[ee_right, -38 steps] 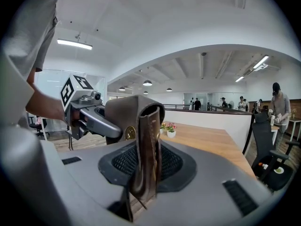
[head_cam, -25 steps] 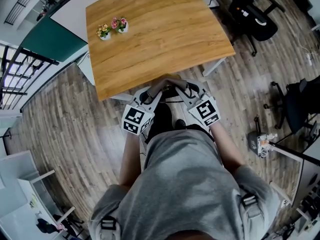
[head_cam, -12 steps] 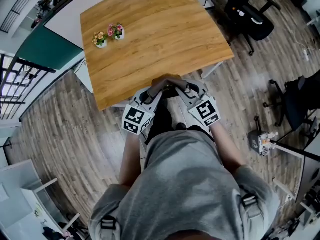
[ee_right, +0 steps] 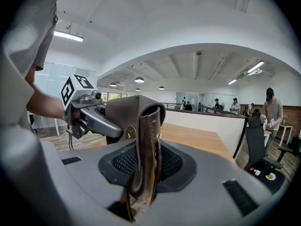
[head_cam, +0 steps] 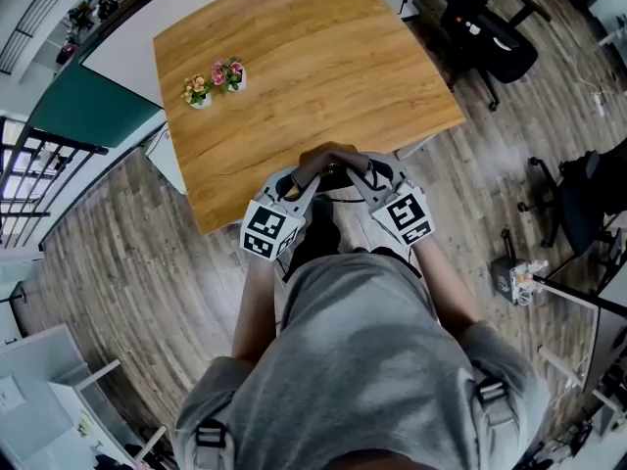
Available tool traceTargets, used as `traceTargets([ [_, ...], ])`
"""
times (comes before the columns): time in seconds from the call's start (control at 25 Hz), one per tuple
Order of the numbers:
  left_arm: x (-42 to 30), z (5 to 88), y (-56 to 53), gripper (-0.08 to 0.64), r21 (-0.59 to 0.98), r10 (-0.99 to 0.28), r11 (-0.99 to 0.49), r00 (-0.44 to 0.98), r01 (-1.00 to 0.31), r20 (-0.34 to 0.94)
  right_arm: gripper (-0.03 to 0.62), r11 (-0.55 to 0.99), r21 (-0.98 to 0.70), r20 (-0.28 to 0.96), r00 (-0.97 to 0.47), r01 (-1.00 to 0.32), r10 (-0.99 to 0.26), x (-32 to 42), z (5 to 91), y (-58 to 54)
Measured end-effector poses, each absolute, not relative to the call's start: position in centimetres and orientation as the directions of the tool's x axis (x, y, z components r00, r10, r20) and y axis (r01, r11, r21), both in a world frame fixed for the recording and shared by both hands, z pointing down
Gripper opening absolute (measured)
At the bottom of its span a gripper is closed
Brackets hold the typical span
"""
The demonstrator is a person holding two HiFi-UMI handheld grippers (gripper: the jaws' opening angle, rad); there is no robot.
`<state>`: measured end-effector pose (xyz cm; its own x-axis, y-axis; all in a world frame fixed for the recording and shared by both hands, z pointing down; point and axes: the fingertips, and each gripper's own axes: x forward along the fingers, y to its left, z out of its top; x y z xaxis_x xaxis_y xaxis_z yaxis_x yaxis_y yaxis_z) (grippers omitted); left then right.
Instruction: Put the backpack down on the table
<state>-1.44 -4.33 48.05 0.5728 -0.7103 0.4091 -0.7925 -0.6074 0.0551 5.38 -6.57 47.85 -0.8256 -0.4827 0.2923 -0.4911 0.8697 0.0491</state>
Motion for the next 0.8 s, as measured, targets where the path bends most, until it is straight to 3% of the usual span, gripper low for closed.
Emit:
traceTargets([
  [0.8,-8.6,50.1,-15.5,0.084,0.103,-0.643,-0.662,0.634,-0.742,0.429,0.104,0.832,0.04,0.354,-0.771,-0.553,-0.53,-1.7,49.6,-17.2],
])
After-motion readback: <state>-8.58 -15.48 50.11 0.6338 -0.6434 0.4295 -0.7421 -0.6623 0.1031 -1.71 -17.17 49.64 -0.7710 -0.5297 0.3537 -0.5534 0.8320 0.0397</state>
